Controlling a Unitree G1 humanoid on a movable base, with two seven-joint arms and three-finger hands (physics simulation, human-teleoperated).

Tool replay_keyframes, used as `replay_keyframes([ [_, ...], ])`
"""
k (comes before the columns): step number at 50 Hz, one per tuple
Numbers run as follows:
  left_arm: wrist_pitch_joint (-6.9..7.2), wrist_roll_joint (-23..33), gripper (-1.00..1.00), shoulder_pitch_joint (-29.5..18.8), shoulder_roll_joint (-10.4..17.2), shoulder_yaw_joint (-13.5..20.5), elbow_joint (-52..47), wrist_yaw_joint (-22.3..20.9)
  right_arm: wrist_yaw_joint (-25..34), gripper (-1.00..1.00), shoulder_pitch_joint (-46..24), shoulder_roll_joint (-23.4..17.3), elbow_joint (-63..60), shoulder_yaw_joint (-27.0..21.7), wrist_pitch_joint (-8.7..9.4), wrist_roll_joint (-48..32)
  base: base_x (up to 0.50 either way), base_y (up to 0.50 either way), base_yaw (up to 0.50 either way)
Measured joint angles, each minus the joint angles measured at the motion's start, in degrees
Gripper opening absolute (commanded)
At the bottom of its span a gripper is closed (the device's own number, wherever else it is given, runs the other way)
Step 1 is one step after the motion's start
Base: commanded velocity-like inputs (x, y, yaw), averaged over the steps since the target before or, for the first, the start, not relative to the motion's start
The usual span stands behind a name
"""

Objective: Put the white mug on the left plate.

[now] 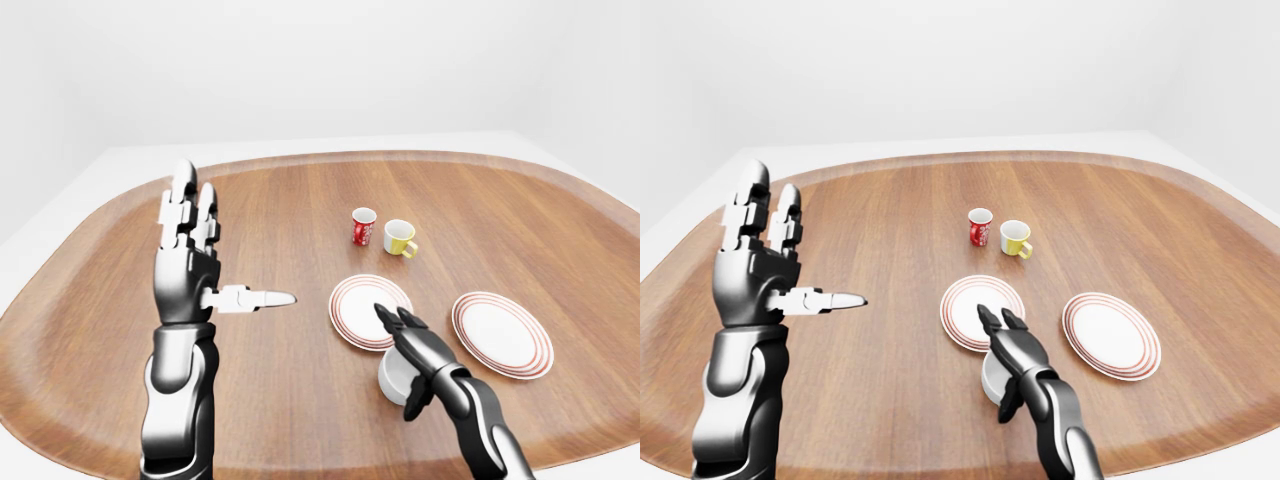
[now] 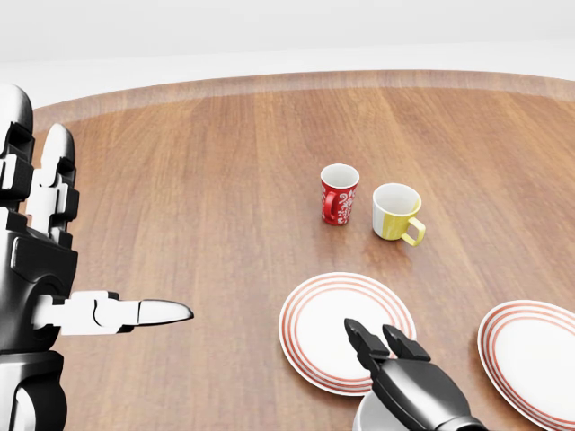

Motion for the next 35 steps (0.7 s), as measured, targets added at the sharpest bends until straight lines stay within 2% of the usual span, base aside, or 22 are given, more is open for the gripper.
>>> replay_keyframes([
  [1,0.0,0.0,0.99,0.01,0.0,-0.01,0.01,0.0,-0.08,1.0,-0.02,-0.01,0.17,0.1,-0.08,-0.08,0.0,0.0,0.0],
  [2,0.0,0.01,0.99,0.02,0.0,-0.01,0.02,0.0,-0.16,-0.55,-0.04,-0.02,0.33,0.2,-0.17,-0.16,0.0,0.0,0.0],
  [3,0.0,0.02,0.99,0.03,-0.01,-0.02,0.03,-0.01,-0.26,-0.55,-0.07,-0.03,0.47,0.26,-0.25,-0.21,0.0,0.0,0.0],
  [4,0.0,0.02,1.0,0.04,-0.01,-0.02,0.04,-0.01,-0.19,-1.0,-0.09,-0.04,0.57,0.31,-0.33,-0.24,0.0,0.0,0.0],
  [26,0.0,0.07,0.99,0.16,-0.02,0.02,0.25,-0.05,0.98,-1.0,0.87,-0.26,0.31,0.05,-0.66,-0.6,0.0,0.0,0.0],
  [35,0.0,0.05,0.99,0.11,0.0,0.06,0.29,-0.01,6.46,-1.0,2.37,0.61,-6.27,0.22,-0.49,1.32,0.0,0.0,0.0],
])
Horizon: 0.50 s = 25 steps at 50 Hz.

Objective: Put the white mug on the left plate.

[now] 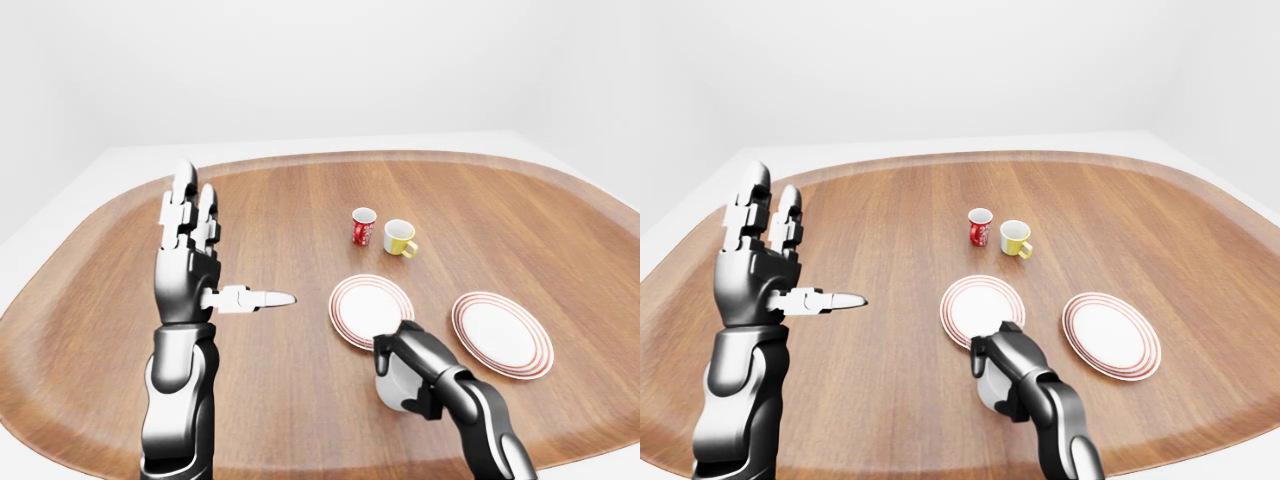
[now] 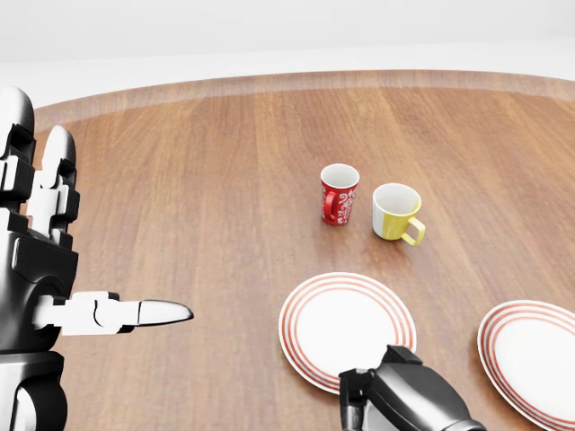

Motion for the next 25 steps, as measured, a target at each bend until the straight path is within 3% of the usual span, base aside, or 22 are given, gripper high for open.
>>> replay_keyframes([
  [8,0.0,0.11,0.99,0.11,-0.04,-0.11,0.03,-0.03,7.88,-1.0,0.79,0.88,-10.0,0.69,2.22,2.3,0.0,0.0,0.0],
  [16,0.0,0.2,0.99,0.14,-0.07,-0.17,0.13,-0.05,8.1,-1.0,0.13,1.38,-17.86,1.44,6.29,5.19,0.0,0.0,0.0],
  [25,0.0,0.3,0.99,0.17,-0.1,-0.26,0.16,-0.07,8.1,-1.0,-3.44,1.2,-20.92,0.99,9.14,6.7,0.0,0.0,0.0],
])
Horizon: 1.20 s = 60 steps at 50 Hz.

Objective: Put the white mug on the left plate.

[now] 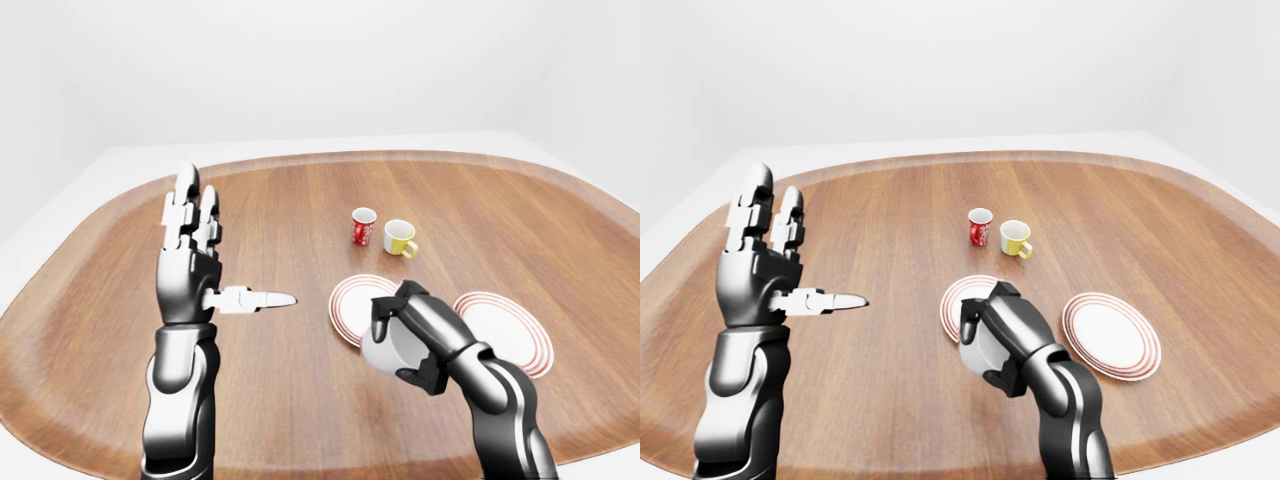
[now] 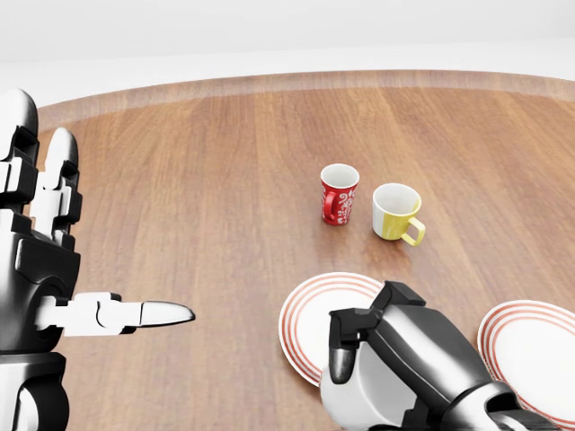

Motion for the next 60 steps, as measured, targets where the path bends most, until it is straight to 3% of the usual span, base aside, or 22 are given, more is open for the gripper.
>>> replay_keyframes([
  [7,0.0,0.07,0.99,0.05,-0.03,-0.06,0.03,-0.02,0.0,-1.0,-5.63,-0.56,1.19,-0.95,0.7,0.12,0.0,0.0,0.0],
  [18,0.0,0.13,1.0,0.14,-0.06,-0.11,0.05,-0.07,0.0,-1.0,-18.27,-2.26,12.43,-1.88,0.0,-0.02,0.0,0.0,0.0],
  [26,0.0,0.09,1.0,0.17,-0.05,-0.05,0.04,-0.08,0.01,-1.0,-30.07,-3.71,28.1,-1.93,-3.19,-0.17,0.0,0.0,0.0],
  [37,0.0,0.04,0.99,0.3,-0.04,0.01,0.12,-0.16,-1.65,-1.0,-43.46,-4.62,51.46,-1.09,-9.31,-1.16,0.0,0.0,0.0],
  [48,0.0,-0.2,0.99,0.02,0.09,0.35,0.59,-0.16,-9.91,-1.0,-54.63,-4.16,76.6,0.74,-9.31,-3.92,0.0,0.0,0.0],
  [60,0.0,-0.46,0.99,-0.33,0.24,0.62,1.11,-0.04,-19.52,-1.0,-61.41,-3.39,94.95,2.16,-9.31,-7.29,0.0,0.0,0.0],
])
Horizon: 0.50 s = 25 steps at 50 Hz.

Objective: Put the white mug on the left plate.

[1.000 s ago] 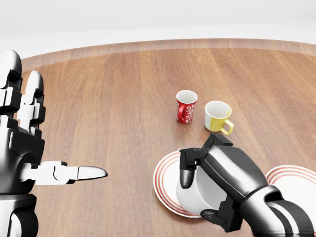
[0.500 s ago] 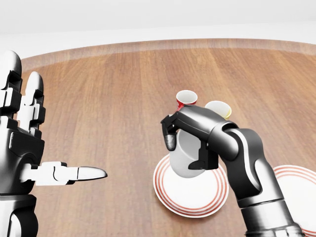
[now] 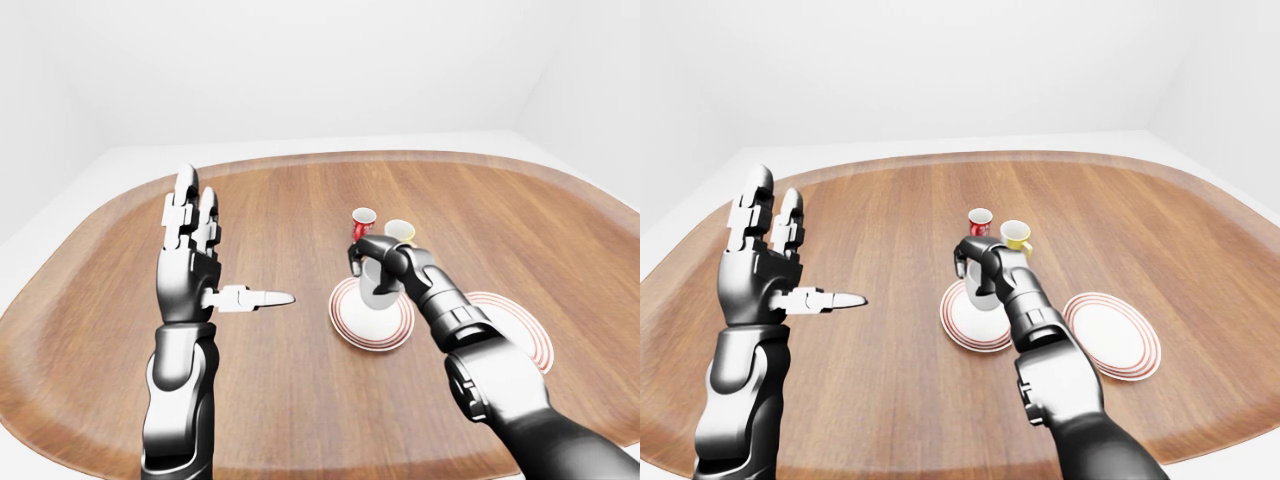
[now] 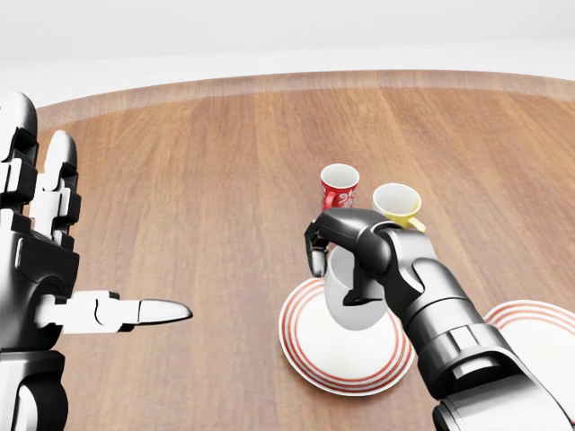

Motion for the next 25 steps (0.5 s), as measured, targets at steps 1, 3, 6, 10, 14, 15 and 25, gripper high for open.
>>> replay_keyframes([
  [1,0.0,-0.01,0.99,-0.02,0.01,0.01,0.05,0.01,-0.74,-1.0,-0.29,0.07,1.04,0.09,0.0,-0.25,0.0,0.0,0.0],
  [3,0.0,-0.02,0.99,-0.03,0.02,0.01,0.14,0.02,-2.11,-1.0,-0.77,0.23,2.91,0.26,0.0,-0.79,0.0,0.0,0.0],
  [6,0.0,-0.05,0.99,-0.07,0.03,0.02,0.19,0.05,-4.03,-1.0,-1.32,0.53,5.27,0.47,0.0,-1.54,0.0,0.0,0.0],
  [10,0.0,-0.06,0.99,-0.08,0.04,0.02,0.31,0.07,-6.66,-1.0,-1.85,1.0,7.6,0.57,0.0,-2.25,0.0,0.0,0.0],
  [14,0.0,-0.05,0.99,-0.03,0.02,-0.03,0.36,0.08,-8.88,-1.0,-2.11,1.4,9.19,0.53,0.0,-2.47,0.0,0.0,0.0],
  [15,0.0,-0.05,0.99,-0.02,0.02,-0.04,0.37,0.08,-9.35,-1.0,-2.12,1.48,9.51,0.54,0.0,-2.56,0.0,0.0,0.0],
  [25,0.0,-0.01,0.99,0.16,-0.03,-0.14,0.4,0.06,-12.94,-1.0,-1.77,2.19,11.55,0.5,0.0,-2.92,0.0,0.0,0.0],
])
